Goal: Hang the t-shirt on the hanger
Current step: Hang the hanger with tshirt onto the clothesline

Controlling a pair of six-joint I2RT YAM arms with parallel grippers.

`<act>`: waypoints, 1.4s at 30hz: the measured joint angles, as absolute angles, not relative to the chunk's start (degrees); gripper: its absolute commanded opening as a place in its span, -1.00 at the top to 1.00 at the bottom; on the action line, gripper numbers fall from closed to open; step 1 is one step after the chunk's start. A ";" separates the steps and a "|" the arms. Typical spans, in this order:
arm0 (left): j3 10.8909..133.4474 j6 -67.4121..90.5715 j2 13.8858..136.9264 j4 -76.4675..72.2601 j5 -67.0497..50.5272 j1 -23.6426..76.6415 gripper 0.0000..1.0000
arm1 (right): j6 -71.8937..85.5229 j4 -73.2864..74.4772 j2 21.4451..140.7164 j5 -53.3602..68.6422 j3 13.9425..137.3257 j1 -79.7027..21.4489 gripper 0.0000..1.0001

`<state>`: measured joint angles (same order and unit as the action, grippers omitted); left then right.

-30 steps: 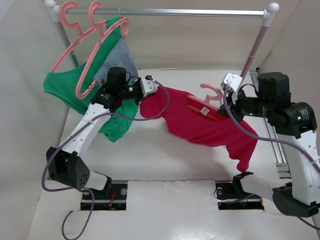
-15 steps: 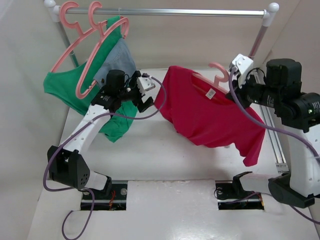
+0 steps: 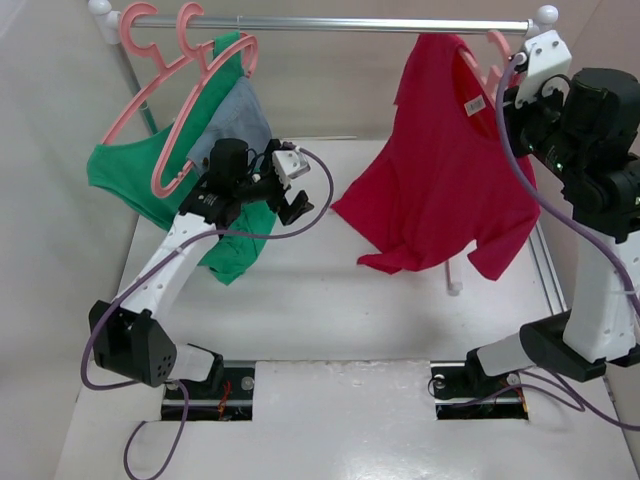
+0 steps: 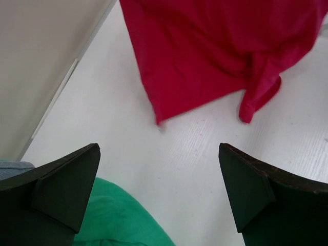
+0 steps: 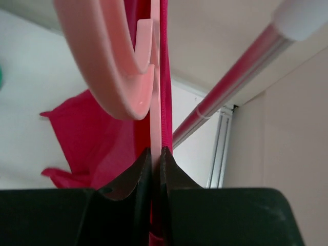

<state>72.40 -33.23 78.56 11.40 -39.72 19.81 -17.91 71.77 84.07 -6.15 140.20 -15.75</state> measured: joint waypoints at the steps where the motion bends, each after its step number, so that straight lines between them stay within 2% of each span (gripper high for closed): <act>1: 71.83 -33.12 77.91 11.38 -39.77 19.99 -1.00 | -17.56 70.76 83.68 -6.90 139.98 -15.75 1.00; 9: 68.45 -32.49 75.26 11.42 -40.32 20.62 -1.00 | -15.62 61.04 80.58 -13.78 136.62 -15.75 1.00; 15: 67.07 -31.64 74.87 10.61 -40.29 20.62 -1.00 | -14.96 55.64 82.48 -16.21 134.76 -15.42 1.00; 25: 64.31 -31.40 71.48 10.26 -40.34 20.97 -1.00 | -10.83 45.36 83.64 -13.52 121.05 -11.29 1.00; 32: 64.10 -31.44 71.05 10.07 -40.32 21.02 -1.00 | -8.95 39.29 79.92 -10.57 113.99 -10.92 0.99; 33: 64.10 -31.44 71.02 10.04 -40.32 21.02 -1.00 | -8.78 39.16 79.42 -10.41 113.49 -10.90 0.74; 34: 64.10 -31.44 71.02 10.02 -40.32 21.02 -1.00 | -8.71 39.20 78.94 -10.13 113.14 -10.90 -0.09; 35: 64.10 -31.44 71.02 10.00 -40.34 21.02 -1.00 | -8.40 39.22 78.56 -9.87 112.81 -10.90 -0.46; 36: 64.10 -31.44 71.02 10.00 -40.34 21.02 -1.00 | -8.62 39.29 78.11 -9.56 112.44 -10.90 -0.69; 38: 63.96 -31.44 71.02 9.82 -40.36 21.02 -1.00 | -9.17 39.64 77.14 -8.38 111.55 -10.96 -0.99; 42: 63.31 -31.46 71.00 9.78 -40.38 21.02 -1.00 | -11.84 40.36 74.41 -7.05 110.72 -10.90 -1.00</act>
<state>63.31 -31.46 71.00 9.78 -40.38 21.02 -11.84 40.36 74.41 -7.05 110.72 -10.90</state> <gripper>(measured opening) 0.997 0.995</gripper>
